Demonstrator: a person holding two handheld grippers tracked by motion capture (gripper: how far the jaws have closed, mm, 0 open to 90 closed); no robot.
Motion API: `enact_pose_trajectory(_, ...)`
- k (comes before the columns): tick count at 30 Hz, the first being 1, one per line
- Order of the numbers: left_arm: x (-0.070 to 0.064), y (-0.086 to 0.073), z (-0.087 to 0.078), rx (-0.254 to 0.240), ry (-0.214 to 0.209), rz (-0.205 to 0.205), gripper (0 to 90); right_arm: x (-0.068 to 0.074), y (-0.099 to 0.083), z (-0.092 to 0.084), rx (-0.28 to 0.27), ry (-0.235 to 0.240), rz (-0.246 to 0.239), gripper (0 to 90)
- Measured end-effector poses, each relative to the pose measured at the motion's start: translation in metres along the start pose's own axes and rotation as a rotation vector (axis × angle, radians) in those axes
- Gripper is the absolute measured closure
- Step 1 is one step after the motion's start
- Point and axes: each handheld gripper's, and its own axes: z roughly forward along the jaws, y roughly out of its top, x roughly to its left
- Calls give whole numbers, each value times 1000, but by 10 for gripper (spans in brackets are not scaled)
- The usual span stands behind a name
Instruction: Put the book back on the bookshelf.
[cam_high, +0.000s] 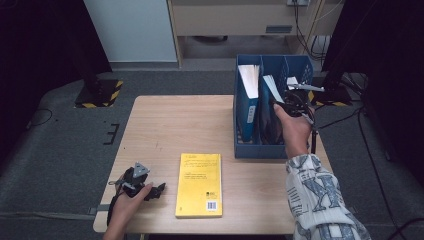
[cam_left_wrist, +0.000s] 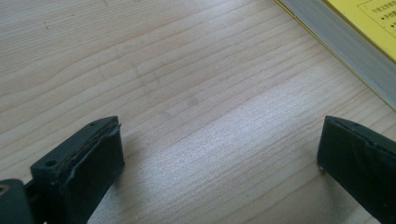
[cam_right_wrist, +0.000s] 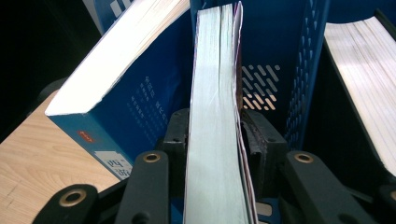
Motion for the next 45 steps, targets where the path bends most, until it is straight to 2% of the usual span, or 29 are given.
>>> enact_pose_trajectory(13,0,0,0,3,-1,4,0,3,6,7,25,-6,-12,634)
enact_pose_trajectory(16,0,1,0,4,-2,5,0,4,5,7,27,-13,-18,661)
enact_pose_trajectory(20,0,1,0,1,-2,2,0,5,5,6,29,-38,-52,711)
enact_pose_trajectory(24,0,0,0,0,-2,2,0,6,5,6,25,-48,-61,723)
enact_pose_trajectory(33,0,1,0,0,-3,3,0,7,4,6,10,-44,-55,732)
enact_pose_trajectory(45,0,1,1,1,-4,3,0,3,14,12,-13,-74,-31,734)
